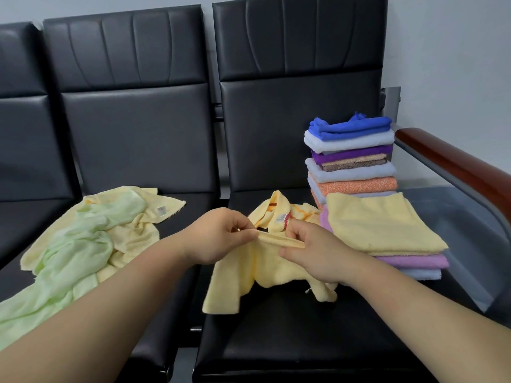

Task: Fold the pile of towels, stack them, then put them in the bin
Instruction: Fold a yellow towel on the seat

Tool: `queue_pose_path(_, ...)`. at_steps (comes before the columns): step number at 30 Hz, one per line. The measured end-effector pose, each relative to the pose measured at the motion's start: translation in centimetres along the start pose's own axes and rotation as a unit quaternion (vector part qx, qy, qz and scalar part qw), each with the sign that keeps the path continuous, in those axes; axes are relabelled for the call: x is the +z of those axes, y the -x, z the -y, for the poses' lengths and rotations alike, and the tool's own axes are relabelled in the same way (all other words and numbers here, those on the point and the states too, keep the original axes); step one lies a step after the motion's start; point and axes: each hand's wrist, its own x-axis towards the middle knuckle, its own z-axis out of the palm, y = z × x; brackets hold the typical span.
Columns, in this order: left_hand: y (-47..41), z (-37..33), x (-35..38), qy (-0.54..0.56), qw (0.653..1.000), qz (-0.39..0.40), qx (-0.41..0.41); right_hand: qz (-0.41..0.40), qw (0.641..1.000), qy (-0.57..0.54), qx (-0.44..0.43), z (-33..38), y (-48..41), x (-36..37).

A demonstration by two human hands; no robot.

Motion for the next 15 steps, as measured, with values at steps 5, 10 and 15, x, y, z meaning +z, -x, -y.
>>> queue_pose_path(5,0.0,-0.2,0.4,0.023,0.999,-0.013,-0.022,0.043,0.999,-0.006,0.011,0.2,0.0,0.3)
queue_pose_path(10,-0.2,-0.4,0.4,0.03,0.998,-0.049,-0.022,0.013,0.998,-0.051,0.02,0.4,0.0,1.2)
queue_pose_path(15,0.2,0.8,-0.6,-0.137,0.988,0.056,-0.039,-0.013,1.0,0.023,0.014,0.4,0.1,0.6)
